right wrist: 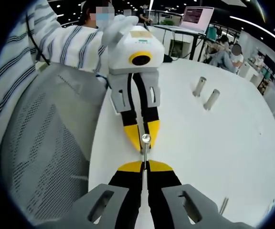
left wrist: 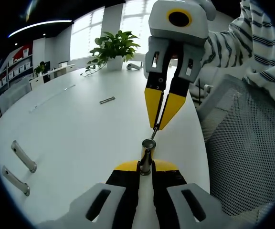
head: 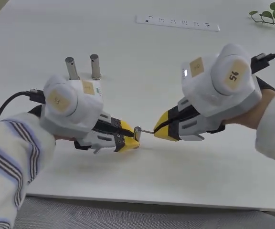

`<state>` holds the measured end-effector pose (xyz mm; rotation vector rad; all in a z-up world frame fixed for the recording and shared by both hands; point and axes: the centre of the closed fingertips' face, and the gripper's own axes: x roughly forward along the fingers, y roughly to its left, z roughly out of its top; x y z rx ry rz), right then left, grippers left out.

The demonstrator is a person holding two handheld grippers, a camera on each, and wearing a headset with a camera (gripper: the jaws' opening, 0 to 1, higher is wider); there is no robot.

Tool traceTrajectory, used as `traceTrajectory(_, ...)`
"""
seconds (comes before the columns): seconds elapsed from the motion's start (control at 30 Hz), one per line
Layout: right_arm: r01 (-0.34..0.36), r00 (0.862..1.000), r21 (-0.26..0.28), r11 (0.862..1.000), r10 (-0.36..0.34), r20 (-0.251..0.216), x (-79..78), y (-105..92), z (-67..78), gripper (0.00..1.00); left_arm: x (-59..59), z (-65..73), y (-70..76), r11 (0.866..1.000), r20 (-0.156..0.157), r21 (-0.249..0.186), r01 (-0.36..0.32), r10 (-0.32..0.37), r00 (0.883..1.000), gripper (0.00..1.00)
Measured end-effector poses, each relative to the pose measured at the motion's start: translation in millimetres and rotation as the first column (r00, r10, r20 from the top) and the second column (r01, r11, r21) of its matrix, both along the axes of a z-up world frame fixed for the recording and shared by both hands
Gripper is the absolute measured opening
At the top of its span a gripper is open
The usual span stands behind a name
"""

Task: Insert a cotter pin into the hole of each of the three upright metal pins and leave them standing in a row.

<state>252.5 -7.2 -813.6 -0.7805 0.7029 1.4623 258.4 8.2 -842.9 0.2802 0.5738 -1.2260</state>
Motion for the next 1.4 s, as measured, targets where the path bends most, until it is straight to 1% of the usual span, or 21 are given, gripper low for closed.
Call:
traceTrajectory(0.37,-0.012,1.0,-0.006,1.0,0.012,0.001,-1.9,2.0,-1.6,0.03,-1.9,-0.5,-1.8,1.0,-0.001,0.008,0.012,-0.012,1.0,0.07)
traceTrajectory(0.57,-0.013,1.0,-0.005,1.0,0.013,0.003,-2.5,3.1,-0.1,0.03,-2.6,-0.3,-1.3,1.0,-0.004,0.011,0.013,-0.013,1.0,0.07)
traceTrajectory(0.7,-0.017,1.0,-0.01,1.0,0.017,0.009,-4.0,2.1,1.2,0.03,-2.7,-0.3,-1.3,1.0,-0.012,0.008,0.005,-0.005,1.0,0.07)
traceTrajectory(1.03,-0.015,1.0,-0.013,1.0,0.015,0.011,-3.6,-0.2,3.0,0.03,-3.7,-0.5,-0.1,1.0,-0.016,0.019,0.009,-0.009,1.0,0.07)
traceTrajectory(1.2,-0.022,1.0,-0.018,1.0,0.022,0.013,-3.1,0.3,3.2,0.03,-3.8,-0.4,0.4,0.999,-0.01,0.03,0.013,-0.012,1.0,0.07)
traceTrajectory(1.4,-0.027,1.0,-0.018,0.999,0.027,0.011,-2.0,4.0,2.2,0.03,-3.4,0.3,-1.0,0.999,-0.006,0.031,0.018,-0.018,1.0,0.07)
